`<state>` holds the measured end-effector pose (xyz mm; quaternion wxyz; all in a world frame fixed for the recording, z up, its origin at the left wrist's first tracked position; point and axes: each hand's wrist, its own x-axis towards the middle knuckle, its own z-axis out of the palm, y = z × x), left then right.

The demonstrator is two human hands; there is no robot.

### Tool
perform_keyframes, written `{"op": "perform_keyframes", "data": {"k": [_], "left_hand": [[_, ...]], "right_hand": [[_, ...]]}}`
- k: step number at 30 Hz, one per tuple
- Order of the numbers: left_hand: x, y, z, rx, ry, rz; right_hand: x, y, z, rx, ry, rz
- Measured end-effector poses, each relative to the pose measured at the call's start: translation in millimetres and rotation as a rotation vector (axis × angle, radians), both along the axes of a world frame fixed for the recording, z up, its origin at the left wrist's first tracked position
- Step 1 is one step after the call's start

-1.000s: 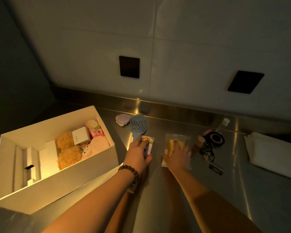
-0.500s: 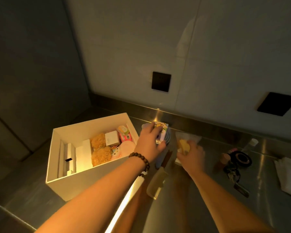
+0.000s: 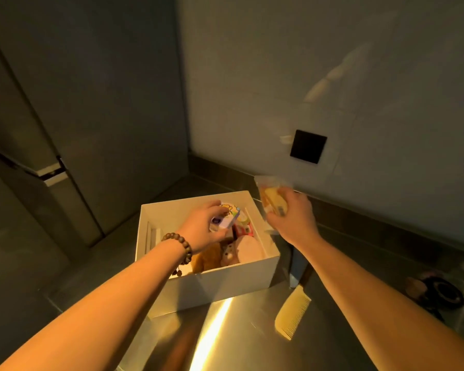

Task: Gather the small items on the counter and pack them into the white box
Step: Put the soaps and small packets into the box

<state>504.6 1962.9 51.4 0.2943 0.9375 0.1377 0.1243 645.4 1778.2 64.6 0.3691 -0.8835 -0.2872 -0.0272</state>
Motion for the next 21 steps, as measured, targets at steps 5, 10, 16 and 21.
{"op": "perform_keyframes", "data": {"k": [5,10,16,21], "left_hand": [[2.6,3.9,-26.9,-0.045,0.134,-0.081],[14.8,12.3,-46.7,-0.016,0.311,-0.196],[24.0,28.9,-55.0,0.021,0.343,-0.238],[29.0,30.9,-51.2,0.003,0.294,-0.372]], "right_hand": [[2.6,14.4,-4.1,-0.052,0.016,0.006],[14.3,22.8,-9.7,-0.077,0.042,-0.001],[24.0,30.9,-22.3,-0.084,0.075,0.03],[29.2,29.5,-26.8,-0.057,0.128,0.02]]}}
